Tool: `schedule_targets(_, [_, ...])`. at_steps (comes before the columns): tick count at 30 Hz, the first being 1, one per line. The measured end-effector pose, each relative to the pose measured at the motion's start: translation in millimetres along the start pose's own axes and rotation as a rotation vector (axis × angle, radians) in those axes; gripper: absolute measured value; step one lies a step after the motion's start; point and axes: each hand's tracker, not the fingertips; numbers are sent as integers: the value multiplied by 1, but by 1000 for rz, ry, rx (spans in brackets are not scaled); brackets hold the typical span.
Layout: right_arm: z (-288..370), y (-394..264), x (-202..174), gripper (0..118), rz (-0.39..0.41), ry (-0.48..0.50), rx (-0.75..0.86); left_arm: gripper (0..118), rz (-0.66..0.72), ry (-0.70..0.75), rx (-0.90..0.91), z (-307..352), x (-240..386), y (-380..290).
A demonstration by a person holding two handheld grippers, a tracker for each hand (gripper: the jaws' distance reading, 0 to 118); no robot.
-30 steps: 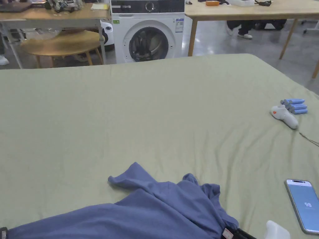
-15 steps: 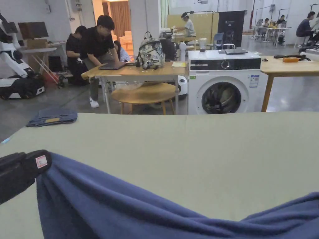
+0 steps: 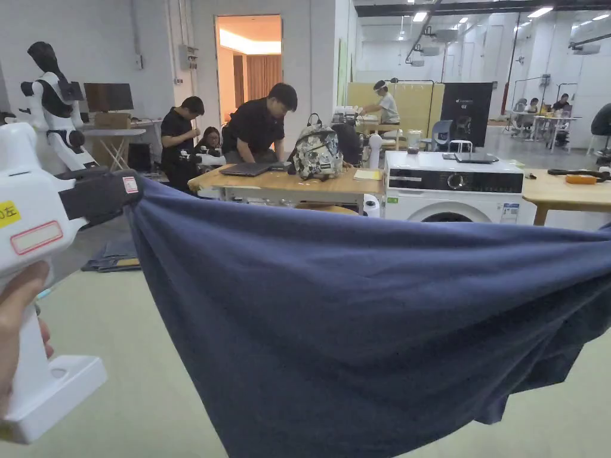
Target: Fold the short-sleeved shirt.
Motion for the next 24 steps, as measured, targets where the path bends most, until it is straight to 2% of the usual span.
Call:
schedule_targets(4, [-46, 21, -5, 6, 35, -49, -21, 0, -6, 27, -41, -47, -5, 12])
schedule_targets(10, [-94, 38, -9, 6, 31, -80, -57, 0, -51, 60, -83, -96, -8, 23])
schedule_targets(15, [-134, 45, 0, 6, 14, -77, -103, 0, -28, 74, -126, -132, -22, 25])
schedule_targets(20, [-148, -1, 11, 6, 7, -82, -176, 0, 22, 61, -188, -132, -20, -24])
schedule_targets(21, [-146, -17, 18, 6, -1, -79, -195, 0, -18, 77, -197, -129, -22, -39])
schedule_targets(24, [-115, -68, 31, 6, -56, -46, -220, 0, 31, 56, -227, -101, -31, -89])
